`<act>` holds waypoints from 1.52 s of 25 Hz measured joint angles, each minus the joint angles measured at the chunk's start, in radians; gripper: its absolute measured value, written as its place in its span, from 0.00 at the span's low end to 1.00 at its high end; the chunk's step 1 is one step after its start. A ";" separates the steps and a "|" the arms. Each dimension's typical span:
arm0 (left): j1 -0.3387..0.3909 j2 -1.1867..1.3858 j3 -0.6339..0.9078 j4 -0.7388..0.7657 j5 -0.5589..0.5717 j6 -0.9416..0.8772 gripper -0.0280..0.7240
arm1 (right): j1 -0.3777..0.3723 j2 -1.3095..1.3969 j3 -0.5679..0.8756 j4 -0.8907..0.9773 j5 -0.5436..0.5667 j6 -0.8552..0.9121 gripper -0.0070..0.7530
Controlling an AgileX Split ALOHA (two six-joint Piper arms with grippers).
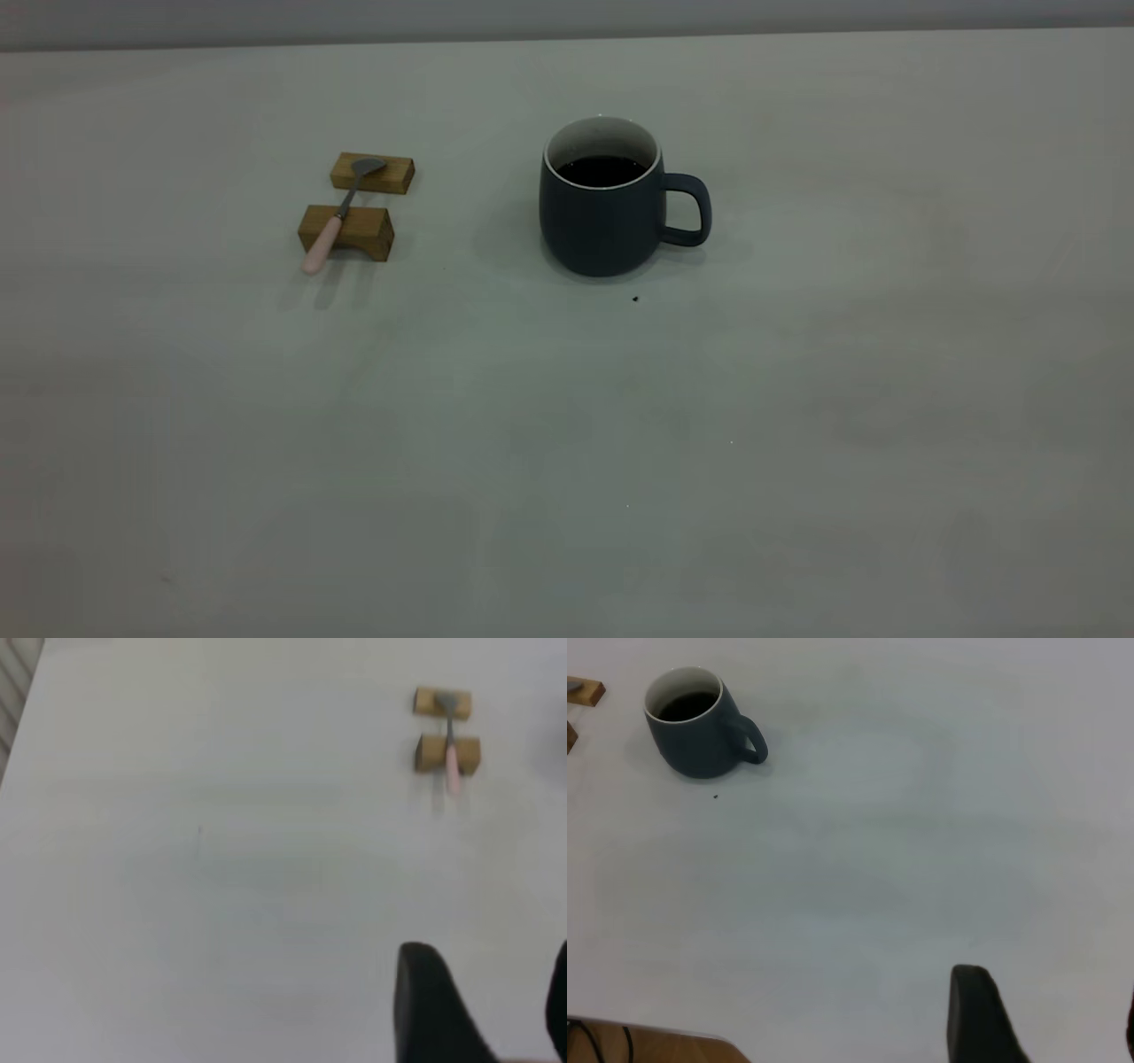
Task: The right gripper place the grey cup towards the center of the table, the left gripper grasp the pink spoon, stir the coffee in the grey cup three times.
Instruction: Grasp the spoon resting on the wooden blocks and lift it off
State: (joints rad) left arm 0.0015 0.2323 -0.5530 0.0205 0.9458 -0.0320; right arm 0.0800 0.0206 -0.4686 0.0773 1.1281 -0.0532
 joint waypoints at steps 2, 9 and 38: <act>0.000 0.115 -0.016 -0.014 -0.064 0.023 0.65 | 0.000 0.000 0.000 0.000 0.000 0.000 0.59; 0.000 0.540 -0.062 -0.047 -0.242 0.044 0.80 | 0.000 0.000 0.000 0.000 0.000 0.000 0.59; -0.182 1.939 -0.744 -0.206 -0.491 -0.056 0.80 | 0.000 0.000 0.000 0.000 0.000 0.000 0.59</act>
State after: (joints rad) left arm -0.1801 2.1716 -1.2973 -0.1858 0.4552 -0.0877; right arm 0.0800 0.0206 -0.4686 0.0773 1.1281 -0.0532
